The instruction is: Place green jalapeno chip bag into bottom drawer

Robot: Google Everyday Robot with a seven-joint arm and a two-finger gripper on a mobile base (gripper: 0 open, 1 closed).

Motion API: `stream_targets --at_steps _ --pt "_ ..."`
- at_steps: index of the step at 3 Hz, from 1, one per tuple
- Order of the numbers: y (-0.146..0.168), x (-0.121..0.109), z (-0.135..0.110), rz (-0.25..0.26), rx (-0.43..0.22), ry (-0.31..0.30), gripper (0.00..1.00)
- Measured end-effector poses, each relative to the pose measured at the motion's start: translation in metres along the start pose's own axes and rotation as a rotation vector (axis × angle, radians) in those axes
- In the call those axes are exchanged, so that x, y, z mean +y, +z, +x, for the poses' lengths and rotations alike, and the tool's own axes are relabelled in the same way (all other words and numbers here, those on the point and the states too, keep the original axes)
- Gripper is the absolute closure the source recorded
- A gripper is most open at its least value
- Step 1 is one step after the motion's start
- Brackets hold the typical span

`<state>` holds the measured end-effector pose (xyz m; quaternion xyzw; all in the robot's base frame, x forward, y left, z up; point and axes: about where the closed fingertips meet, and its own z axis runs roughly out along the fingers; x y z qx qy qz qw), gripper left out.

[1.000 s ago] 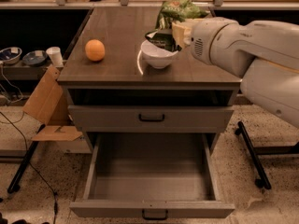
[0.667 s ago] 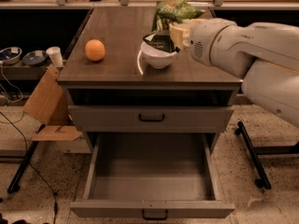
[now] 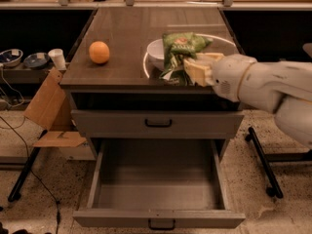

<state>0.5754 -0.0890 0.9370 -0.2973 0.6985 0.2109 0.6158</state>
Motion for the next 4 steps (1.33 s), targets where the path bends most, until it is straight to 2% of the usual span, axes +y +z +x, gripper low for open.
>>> stream_targets --at_steps 1,2,3,4 --pt "-0.027 0.006 0.031 -0.099 0.006 -0.021 1.0" --pt "-0.046 0.009 0.06 -0.177 0.028 -0.072 1.0" --pt "-0.052 0.008 0.105 -0.208 0.059 -0.104 1.0" --pt "-0.053 0.012 0.164 -0.214 0.086 -0.111 1.0"
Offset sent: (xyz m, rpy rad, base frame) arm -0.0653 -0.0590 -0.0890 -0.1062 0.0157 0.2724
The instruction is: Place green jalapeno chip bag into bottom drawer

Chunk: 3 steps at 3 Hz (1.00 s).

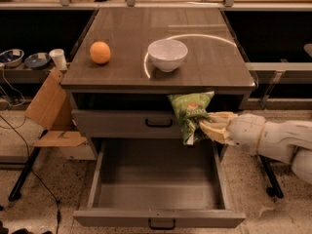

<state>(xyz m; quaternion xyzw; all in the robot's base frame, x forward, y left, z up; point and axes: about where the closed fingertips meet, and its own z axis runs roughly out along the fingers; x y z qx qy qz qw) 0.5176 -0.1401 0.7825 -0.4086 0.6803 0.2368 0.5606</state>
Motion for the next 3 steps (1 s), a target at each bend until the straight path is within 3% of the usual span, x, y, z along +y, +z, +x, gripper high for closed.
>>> stream_targets --at_steps 1,3 --pt "0.0118 0.0196 0.0588 -0.016 0.017 -0.023 1.0" --pt "0.0164 0.016 0.0497 -0.016 -0.002 -0.046 1.0"
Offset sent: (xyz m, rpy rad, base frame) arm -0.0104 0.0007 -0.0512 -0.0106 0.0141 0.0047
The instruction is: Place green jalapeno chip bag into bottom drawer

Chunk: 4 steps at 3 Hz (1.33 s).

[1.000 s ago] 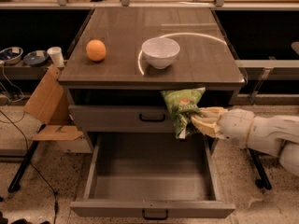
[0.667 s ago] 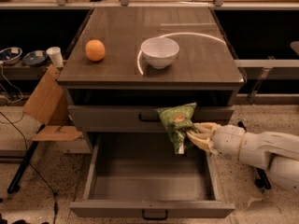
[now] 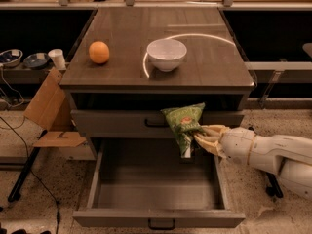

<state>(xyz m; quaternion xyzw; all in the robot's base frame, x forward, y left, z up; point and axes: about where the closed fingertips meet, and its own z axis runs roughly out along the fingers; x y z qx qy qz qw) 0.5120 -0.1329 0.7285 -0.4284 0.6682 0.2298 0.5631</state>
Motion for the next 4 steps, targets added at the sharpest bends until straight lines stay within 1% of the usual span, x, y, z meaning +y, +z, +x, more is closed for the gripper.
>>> stream_targets --at_steps 1,2,3,4 --pt "0.015 0.008 0.016 -0.022 -0.013 0.0 1.0" --pt "0.025 0.028 0.046 -0.057 -0.025 0.02 1.0" --pt "0.028 0.05 0.076 -0.088 -0.031 0.048 1.0" --pt "0.03 0.068 0.101 -0.119 -0.011 0.071 1.0"
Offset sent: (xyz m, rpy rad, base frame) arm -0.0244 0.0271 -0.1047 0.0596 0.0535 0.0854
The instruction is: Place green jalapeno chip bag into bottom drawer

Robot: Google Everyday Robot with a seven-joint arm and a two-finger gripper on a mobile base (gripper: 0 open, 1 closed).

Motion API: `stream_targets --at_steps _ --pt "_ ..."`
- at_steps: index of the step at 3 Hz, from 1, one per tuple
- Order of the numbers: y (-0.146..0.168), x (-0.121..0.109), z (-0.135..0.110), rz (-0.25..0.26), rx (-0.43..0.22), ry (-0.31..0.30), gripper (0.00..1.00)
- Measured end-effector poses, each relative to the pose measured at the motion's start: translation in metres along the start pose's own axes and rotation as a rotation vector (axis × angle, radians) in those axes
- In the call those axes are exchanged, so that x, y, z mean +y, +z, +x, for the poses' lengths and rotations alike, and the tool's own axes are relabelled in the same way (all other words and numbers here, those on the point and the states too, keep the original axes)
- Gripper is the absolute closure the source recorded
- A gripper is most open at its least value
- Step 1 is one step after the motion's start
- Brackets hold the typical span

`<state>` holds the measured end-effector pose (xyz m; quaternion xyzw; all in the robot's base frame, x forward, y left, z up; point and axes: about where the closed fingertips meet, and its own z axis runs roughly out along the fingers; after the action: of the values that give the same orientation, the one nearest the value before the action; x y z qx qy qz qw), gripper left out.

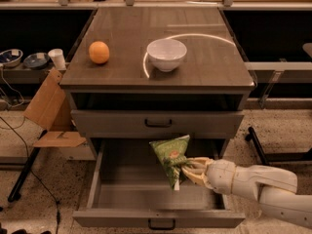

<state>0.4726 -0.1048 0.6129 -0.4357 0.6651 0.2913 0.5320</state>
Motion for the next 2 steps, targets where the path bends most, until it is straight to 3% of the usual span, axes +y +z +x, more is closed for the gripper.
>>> stream_targets --at_steps 2 --pt "0.022 0.01 0.042 -0.056 0.055 0.036 1.0"
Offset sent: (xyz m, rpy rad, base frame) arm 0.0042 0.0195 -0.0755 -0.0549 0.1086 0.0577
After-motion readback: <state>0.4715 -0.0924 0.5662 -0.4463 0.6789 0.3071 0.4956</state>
